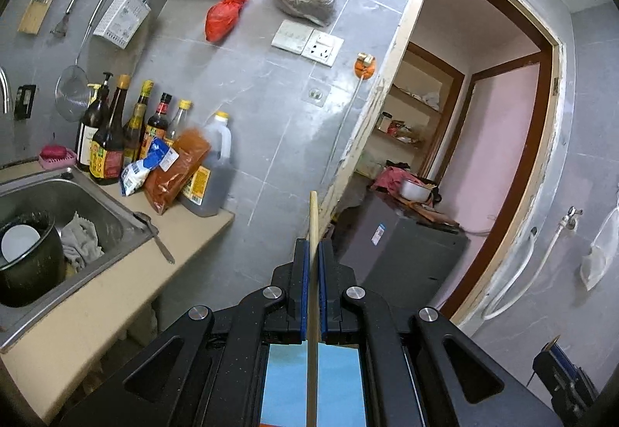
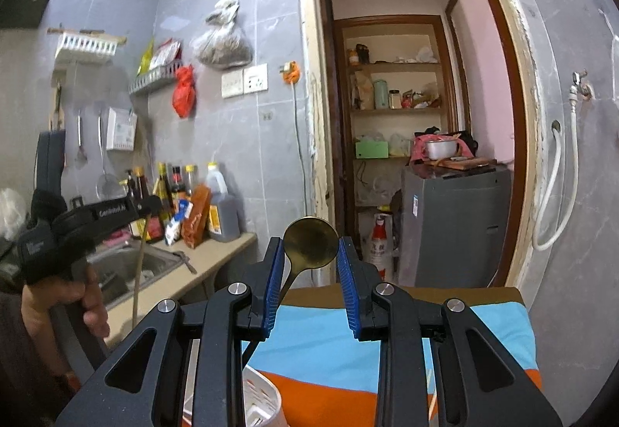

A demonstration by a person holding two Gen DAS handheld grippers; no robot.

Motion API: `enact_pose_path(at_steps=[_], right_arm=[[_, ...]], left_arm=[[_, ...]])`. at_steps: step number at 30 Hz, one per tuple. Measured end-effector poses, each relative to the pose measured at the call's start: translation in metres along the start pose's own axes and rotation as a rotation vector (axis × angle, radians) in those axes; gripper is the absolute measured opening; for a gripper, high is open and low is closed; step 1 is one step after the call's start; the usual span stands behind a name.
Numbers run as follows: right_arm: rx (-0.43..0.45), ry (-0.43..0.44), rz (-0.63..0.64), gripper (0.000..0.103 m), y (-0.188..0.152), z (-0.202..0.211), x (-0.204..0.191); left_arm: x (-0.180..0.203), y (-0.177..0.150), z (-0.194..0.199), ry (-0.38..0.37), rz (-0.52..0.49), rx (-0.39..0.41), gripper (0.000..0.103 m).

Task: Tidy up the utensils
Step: 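Lift the chopstick and gold spoon and lower them into the white holder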

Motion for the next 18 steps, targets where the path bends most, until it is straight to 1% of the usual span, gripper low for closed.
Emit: enact_pose_path(at_steps=[3,6,9,12,14,18], right_arm=[[-0.021,-0.021,0.067,0.026,-0.016,-0.008,-0.009],[-0.022,-0.031,0.121,0.026,-0.026,-0.011,-0.017],[-0.021,-0.04,0.178,0.026,-0.036,-0.014,-0.026],[-0.034,-0.043,0.219,0.026,-0.047,-0.018,-0.03],[-0.041,-0.041,0.225,0.026,-0.05,-0.019,-0.03],[-0.076,-0.018,0.2,0.027,-0.055,-0.016,-0.027]], left_arm=[[-0.005,-0.016,-0.001,0.011,-0.004,0.006,0.002],[-0.005,-0.025,-0.001,0.033,-0.004,0.016,0.002],[-0.004,-0.027,0.002,0.046,-0.01,0.036,0.002],[0.001,-0.027,0.006,0.052,-0.036,0.055,0.002],[0.004,-0.029,0.008,0.049,-0.057,0.043,0.002],[0.009,-0.037,0.013,0.031,-0.076,-0.009,0.003]])
Point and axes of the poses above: each gripper's, at about its wrist camera, not at the fingertips, and z roughly against the way its jaws point, x to its right, y to its top, the point moved 2 cm from there along -z, roughly the way its jaws point, and after that the axes turned 7 degrees about -z, right-handed, at the moved point
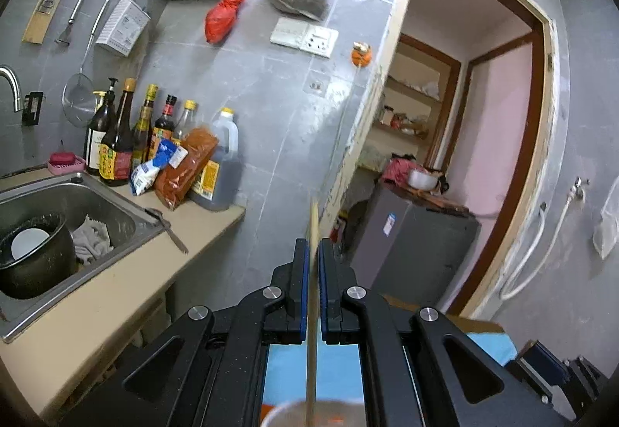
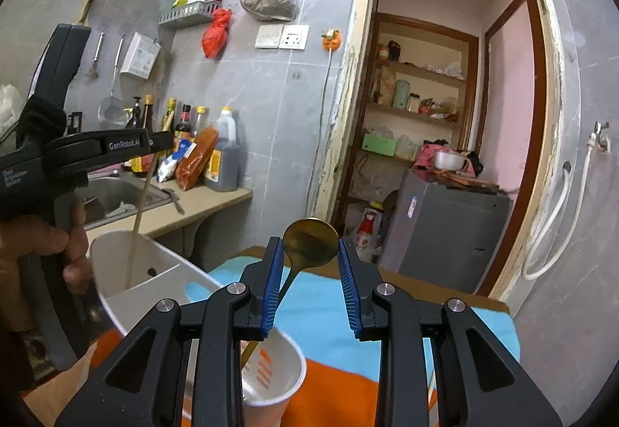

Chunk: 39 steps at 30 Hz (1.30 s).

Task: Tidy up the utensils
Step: 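Lift the chopstick and gold spoon and lower them into the white holder, then open both tools and withdraw them from the white holder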

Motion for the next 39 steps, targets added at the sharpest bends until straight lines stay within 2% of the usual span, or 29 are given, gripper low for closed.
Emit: enact_pose_path(at_steps=[3,5,7,9,10,12,13,15,16,17,18,19,21,30,39], right_arm=[[-0.019,0.023,-0.039,0.027,0.0,0.005,0.004],[-0.023,0.036,-0.068,0.033,0.003,0.01,0.008],[-0.022,0.053,-0.098,0.035,0.007,0.016,0.012],[-0.018,0.063,-0.124,0.037,0.013,0.021,0.016],[-0.015,0.066,-0.146,0.038,0.016,0.025,0.021],[-0.008,0.065,-0.187,0.044,0.023,0.032,0.032],[-0.002,0.065,-0.206,0.052,0.026,0.037,0.038],[0.009,0.061,-0.238,0.058,0.032,0.047,0.051],[0.013,0.057,-0.248,0.065,0.034,0.052,0.057],[0.02,0.05,-0.262,0.078,0.036,0.058,0.065],[0.03,0.046,-0.274,0.087,0.039,0.065,0.073],[0.043,0.042,-0.284,0.09,0.041,0.072,0.08],[0.063,0.026,-0.293,0.103,0.043,0.084,0.095],[0.095,-0.062,-0.303,0.103,0.04,0.129,0.161],[0.065,-0.152,-0.308,0.103,0.014,0.149,0.215]], left_arm=[[0.003,-0.005,0.004,-0.03,0.001,-0.051,0.004],[0.005,-0.007,0.008,-0.042,-0.002,-0.077,0.009],[0.009,-0.009,0.013,-0.056,0.001,-0.098,0.017],[0.015,-0.008,0.022,-0.061,0.001,-0.104,0.03],[0.02,-0.008,0.026,-0.064,-0.004,-0.105,0.033],[0.032,-0.005,0.035,-0.069,-0.017,-0.104,0.045],[0.037,-0.003,0.039,-0.07,-0.022,-0.102,0.049],[0.052,0.001,0.05,-0.062,-0.033,-0.087,0.074],[0.057,0.003,0.055,-0.055,-0.035,-0.075,0.08],[0.065,0.004,0.061,-0.048,-0.037,-0.058,0.091],[0.073,0.005,0.066,-0.045,-0.038,-0.045,0.096],[0.078,0.007,0.069,-0.046,-0.04,-0.038,0.097],[0.097,0.009,0.076,-0.05,-0.059,-0.029,0.098],[0.177,0.003,0.094,-0.098,-0.155,-0.021,0.098],[0.239,-0.028,0.077,-0.162,-0.221,-0.102,0.098]])
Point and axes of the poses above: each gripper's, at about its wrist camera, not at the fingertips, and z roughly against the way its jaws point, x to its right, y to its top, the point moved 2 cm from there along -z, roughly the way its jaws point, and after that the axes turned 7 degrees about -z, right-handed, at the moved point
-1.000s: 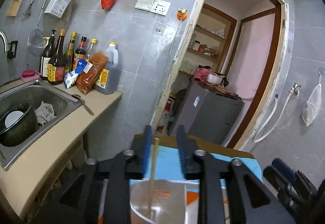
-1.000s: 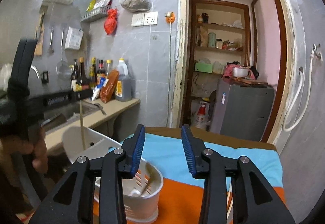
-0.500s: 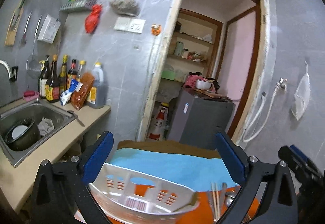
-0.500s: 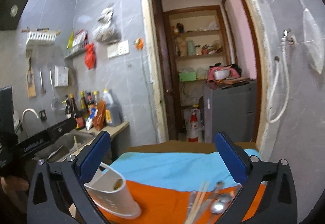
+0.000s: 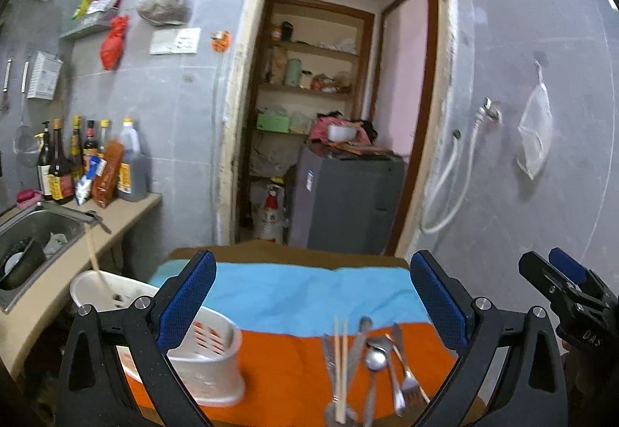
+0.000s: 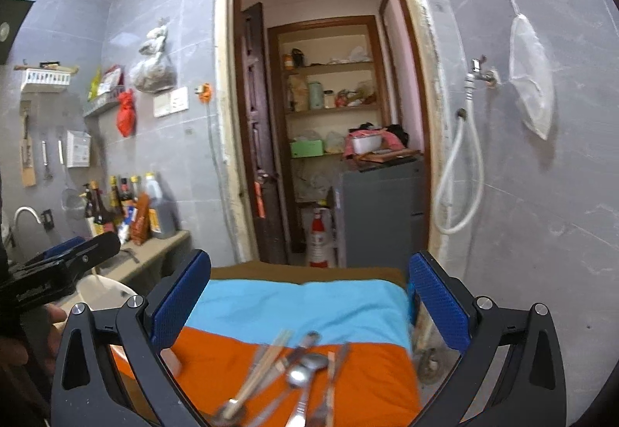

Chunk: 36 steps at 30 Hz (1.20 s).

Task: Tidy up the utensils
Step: 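Open both tools and withdraw them from the white holder, then grasp a chopstick with the left tool while the right tool grasps a fork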

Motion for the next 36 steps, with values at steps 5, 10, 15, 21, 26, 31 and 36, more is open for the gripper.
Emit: enact_pose_path(at_steps=[5,10,15,21,26,31,36], right_arm=[[-0.037,-0.081,-0.015,0.103,-0.015,-0.001,0.034],[-0.092,-0.149,-0.041,0.103,-0.033,-0.007,0.062],[-0.155,-0.17,-0.071,0.103,-0.05,-0.019,0.084],[-0.26,-0.141,-0.104,0.087,-0.073,-0.05,0.094],[-0.363,-0.099,-0.125,0.071,-0.087,-0.079,0.092],[-0.461,-0.056,-0.13,0.056,-0.101,-0.109,0.086],[-0.531,-0.05,-0.112,0.046,-0.114,-0.131,0.081]], left_arm=[[0.03,-0.017,-0.019,-0.044,-0.049,-0.07,0.098],[0.053,-0.036,-0.042,-0.051,-0.094,-0.138,0.098],[0.057,-0.058,-0.075,-0.041,-0.092,-0.225,0.098],[0.053,-0.08,-0.107,-0.024,-0.063,-0.298,0.09],[0.048,-0.097,-0.132,-0.03,-0.052,-0.378,0.067],[0.04,-0.116,-0.161,-0.044,-0.02,-0.492,0.044],[0.032,-0.129,-0.187,-0.026,-0.02,-0.572,0.029]])
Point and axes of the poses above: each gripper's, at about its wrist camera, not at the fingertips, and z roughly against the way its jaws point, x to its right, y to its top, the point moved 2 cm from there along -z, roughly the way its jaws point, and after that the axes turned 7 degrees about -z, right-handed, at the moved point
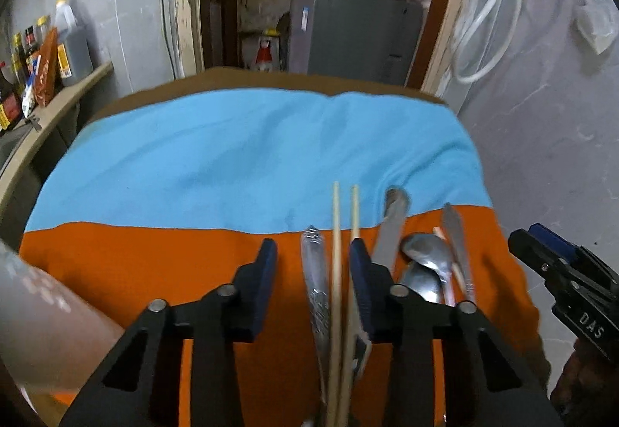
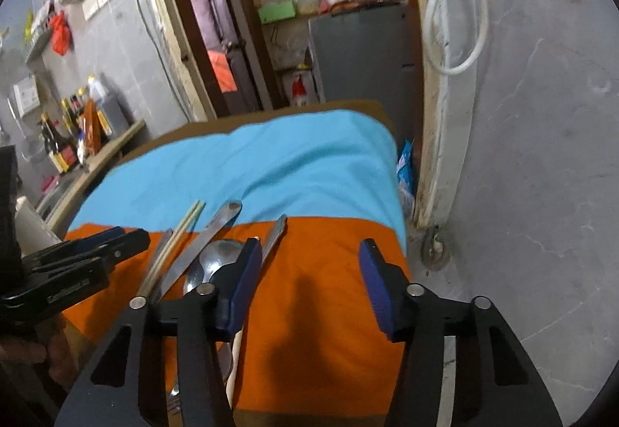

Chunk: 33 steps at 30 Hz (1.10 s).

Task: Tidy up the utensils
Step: 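Grasp a chopstick with the left tool while the right tool grasps a fork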

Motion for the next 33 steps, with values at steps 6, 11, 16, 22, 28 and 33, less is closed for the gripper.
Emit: enact_pose_path(at_steps=[6,11,16,22,28,33], right_arm=[[-0.051,0.027,0.01,0.033,0.001,-0.02,-0.005],[-0.091,0.054,0.016,0.024,0.002,-0.03,-0.007],[-0.132,0.083,0.009,0.02,0.002,-0.038,-0.009],[-0.167,0.104,-0.004,0.02,0.004,-0.048,-0.01],[-0.191,0.109,-0.005,0.02,0.006,-0.054,-0.014],[-0.219,0.103,-0.028,0.02,0.011,-0.059,-0.015]], left_arm=[[-0.007,0.008,-0.016,-0.015,-0.009,0.002,0.02],[-0.003,0.013,-0.032,-0.07,-0.034,-0.018,0.014],[-0.003,0.019,-0.042,-0.099,-0.03,-0.062,0.014],[-0.005,0.026,-0.047,-0.116,-0.047,-0.095,0.014],[-0.003,0.031,-0.051,-0.114,-0.051,-0.115,0.013],[-0.004,0.035,-0.055,-0.099,-0.03,-0.129,0.002]])
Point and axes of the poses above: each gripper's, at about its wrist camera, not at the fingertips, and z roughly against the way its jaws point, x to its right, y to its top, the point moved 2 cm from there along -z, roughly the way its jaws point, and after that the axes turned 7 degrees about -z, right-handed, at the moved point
